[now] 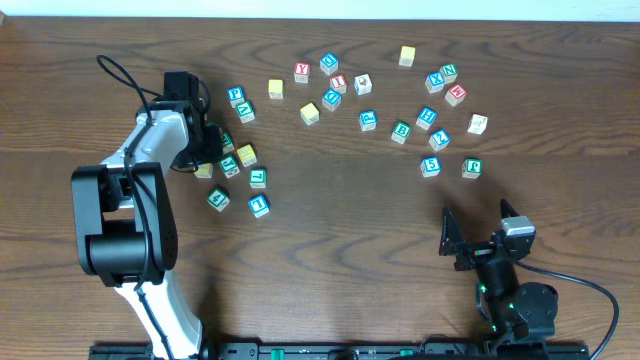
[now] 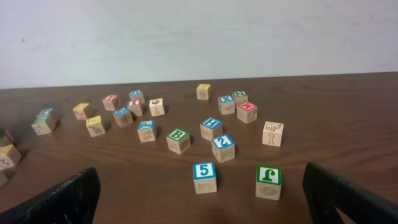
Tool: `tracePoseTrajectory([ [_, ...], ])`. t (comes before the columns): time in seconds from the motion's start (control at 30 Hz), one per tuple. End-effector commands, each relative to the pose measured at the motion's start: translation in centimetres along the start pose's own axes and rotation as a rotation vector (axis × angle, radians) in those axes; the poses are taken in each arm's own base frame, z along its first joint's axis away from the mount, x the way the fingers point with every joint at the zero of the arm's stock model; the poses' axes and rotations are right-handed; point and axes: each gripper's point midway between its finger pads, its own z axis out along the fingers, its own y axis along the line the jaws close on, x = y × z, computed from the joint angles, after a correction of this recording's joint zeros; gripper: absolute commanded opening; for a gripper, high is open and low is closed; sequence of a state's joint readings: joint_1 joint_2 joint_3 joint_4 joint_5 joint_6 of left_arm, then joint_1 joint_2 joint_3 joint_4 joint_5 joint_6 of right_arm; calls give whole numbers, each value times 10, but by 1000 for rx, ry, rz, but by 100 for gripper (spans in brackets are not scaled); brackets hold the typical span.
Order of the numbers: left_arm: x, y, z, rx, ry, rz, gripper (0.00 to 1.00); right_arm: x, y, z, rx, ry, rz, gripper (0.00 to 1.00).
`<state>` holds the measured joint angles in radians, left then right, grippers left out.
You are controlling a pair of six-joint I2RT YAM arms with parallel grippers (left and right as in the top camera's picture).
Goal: Spell out AI2
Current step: 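Close the left gripper on the red A block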
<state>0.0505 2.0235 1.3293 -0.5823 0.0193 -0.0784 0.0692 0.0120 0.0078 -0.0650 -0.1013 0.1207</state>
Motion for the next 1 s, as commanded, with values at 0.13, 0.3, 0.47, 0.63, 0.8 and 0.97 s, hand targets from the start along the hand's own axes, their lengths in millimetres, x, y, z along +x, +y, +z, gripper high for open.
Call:
tracePoseTrajectory([
  [0.13,-4,3,-6,-12,-16,-9,36,1,-1,0,1,-1,-10,99],
  [0.3,-13,3,-25,-5,-64,-11,35,1,-1,0,1,-1,-10,99],
  [0.47,-20,3,-51,3,-119,-14,35,1,-1,0,1,-1,-10,99],
  [0.63,-23,3,-70,9,-154,-16,34,1,-1,0,1,-1,-10,99],
  [0.8,-22,3,-63,7,-141,-15,36,1,-1,0,1,-1,-10,99],
  [0.97,-17,3,-41,0,-97,-16,40,1,-1,0,1,-1,-10,99],
])
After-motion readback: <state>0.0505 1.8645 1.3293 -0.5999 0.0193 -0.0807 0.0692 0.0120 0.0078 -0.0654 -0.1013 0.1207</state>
